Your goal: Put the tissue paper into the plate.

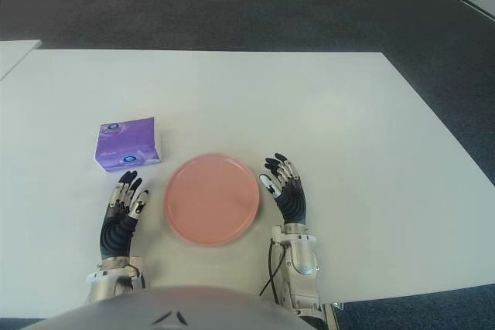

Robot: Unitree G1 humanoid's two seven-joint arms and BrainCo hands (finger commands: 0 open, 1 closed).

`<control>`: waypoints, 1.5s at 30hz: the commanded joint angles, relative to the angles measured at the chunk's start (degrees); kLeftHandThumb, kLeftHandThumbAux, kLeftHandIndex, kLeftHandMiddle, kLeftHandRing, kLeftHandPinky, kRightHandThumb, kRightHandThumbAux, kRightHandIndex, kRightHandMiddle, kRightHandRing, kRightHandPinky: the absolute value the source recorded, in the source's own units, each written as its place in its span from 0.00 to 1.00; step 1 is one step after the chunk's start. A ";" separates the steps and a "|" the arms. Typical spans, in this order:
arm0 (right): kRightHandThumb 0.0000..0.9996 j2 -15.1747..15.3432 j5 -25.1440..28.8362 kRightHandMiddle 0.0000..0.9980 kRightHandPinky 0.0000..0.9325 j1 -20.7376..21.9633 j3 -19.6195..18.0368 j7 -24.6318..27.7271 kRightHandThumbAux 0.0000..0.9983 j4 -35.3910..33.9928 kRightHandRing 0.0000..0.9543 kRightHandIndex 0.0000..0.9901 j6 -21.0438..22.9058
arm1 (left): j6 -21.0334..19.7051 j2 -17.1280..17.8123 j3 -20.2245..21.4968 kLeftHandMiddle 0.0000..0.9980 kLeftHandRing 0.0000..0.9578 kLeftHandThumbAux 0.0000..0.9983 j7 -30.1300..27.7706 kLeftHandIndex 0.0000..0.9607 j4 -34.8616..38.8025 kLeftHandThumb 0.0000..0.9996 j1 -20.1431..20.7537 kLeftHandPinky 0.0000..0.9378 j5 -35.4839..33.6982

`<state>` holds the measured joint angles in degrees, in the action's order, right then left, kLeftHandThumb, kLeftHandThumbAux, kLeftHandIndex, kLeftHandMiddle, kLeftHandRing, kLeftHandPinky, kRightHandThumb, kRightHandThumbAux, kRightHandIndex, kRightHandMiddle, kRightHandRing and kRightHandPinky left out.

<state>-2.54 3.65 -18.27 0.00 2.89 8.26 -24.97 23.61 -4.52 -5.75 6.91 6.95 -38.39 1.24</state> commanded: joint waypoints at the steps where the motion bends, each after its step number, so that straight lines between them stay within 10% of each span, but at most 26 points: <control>1: 0.27 0.06 0.17 0.30 0.23 -2.94 -1.31 -0.77 0.61 11.30 0.29 0.19 6.05 | -3.32 0.76 0.68 0.07 0.06 0.65 13.76 0.05 13.65 0.15 -2.68 0.07 34.98; 5: 0.28 0.12 0.06 0.30 0.24 -1.95 -1.57 -0.89 0.61 12.82 0.29 0.18 5.37 | -6.38 6.08 3.07 0.08 0.07 0.56 21.45 0.06 14.79 0.17 0.97 0.07 52.23; 19: 0.28 -0.47 0.16 0.29 0.21 -0.48 -1.60 -1.07 0.61 15.22 0.27 0.19 5.03 | -17.92 20.71 3.87 0.05 0.02 0.40 21.78 0.07 7.07 0.17 17.15 0.00 69.44; 45: 0.28 -0.12 0.39 0.31 0.22 1.28 -2.45 -0.67 0.60 18.61 0.28 0.19 1.86 | -26.89 28.46 -3.15 0.02 0.00 0.31 16.04 0.08 -6.01 0.20 31.20 0.00 73.02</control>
<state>-2.40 3.67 -11.83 -1.44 2.61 15.32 -29.42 -2.00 22.28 -6.67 24.23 5.44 -9.88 72.64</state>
